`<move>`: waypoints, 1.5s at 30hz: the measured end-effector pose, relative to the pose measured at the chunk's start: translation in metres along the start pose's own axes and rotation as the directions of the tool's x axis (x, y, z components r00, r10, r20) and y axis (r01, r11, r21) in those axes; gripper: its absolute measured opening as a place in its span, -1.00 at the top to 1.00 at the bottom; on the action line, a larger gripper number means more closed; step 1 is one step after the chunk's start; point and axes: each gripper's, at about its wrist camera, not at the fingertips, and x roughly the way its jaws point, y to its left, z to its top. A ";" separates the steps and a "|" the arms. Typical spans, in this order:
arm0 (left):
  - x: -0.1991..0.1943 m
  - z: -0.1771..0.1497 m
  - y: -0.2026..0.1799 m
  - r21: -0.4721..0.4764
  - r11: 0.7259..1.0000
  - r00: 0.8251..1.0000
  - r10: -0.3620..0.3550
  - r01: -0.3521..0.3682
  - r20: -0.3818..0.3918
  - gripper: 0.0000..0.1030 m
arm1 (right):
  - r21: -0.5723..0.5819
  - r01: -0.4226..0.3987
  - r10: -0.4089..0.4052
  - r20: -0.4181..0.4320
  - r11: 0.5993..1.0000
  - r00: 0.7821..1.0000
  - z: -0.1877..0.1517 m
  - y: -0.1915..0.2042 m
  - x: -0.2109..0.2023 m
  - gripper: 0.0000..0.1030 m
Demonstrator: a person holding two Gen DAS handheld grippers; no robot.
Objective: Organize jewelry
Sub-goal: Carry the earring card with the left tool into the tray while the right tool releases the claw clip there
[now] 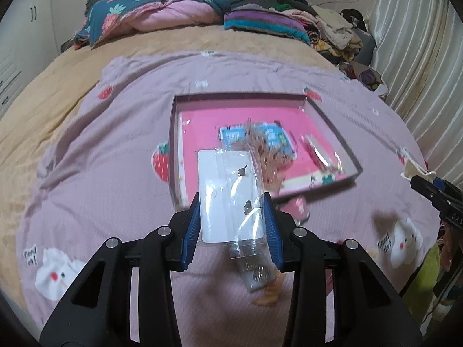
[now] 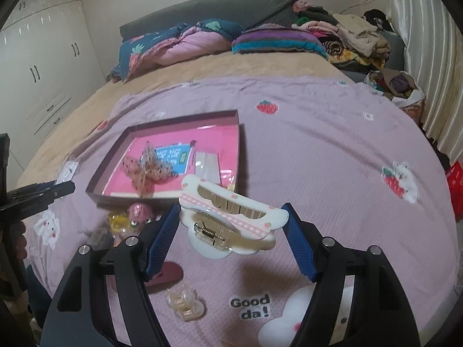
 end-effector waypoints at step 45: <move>0.129 0.071 0.028 -0.013 0.998 0.992 0.054 -0.056 -0.113 0.37 | -0.160 -0.115 0.084 -0.190 0.980 0.978 0.043 0.085 0.150 -0.38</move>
